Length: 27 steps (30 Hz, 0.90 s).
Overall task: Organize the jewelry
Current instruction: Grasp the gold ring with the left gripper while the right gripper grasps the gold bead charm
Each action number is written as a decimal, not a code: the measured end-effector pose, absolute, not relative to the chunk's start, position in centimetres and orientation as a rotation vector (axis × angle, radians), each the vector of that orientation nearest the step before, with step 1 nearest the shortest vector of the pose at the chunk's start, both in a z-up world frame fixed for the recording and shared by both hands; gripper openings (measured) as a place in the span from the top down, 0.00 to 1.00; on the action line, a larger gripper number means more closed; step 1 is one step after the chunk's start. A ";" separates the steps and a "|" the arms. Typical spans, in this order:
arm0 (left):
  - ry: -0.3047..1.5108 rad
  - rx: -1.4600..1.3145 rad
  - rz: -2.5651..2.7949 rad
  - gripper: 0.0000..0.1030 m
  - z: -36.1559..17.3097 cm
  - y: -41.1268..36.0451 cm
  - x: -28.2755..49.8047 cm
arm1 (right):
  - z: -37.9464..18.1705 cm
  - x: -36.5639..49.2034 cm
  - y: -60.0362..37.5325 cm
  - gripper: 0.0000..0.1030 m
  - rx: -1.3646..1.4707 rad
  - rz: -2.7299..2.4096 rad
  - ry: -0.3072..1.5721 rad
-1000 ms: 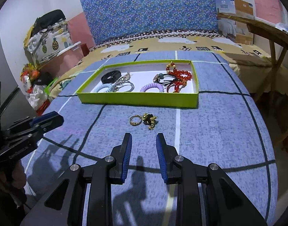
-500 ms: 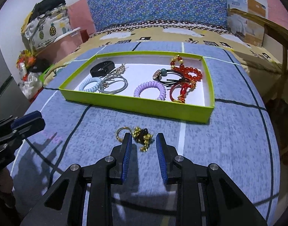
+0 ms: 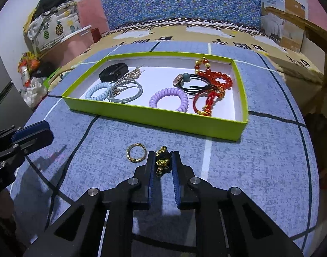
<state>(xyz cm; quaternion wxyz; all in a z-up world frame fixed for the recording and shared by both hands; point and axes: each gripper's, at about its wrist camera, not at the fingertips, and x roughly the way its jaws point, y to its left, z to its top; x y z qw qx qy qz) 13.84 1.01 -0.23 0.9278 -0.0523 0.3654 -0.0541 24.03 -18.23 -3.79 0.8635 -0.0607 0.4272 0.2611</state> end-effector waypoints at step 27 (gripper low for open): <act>0.881 0.083 -0.242 0.73 -3.3 -8.5 19.2 | -3.0 22.3 -23.9 0.86 0.021 0.519 0.860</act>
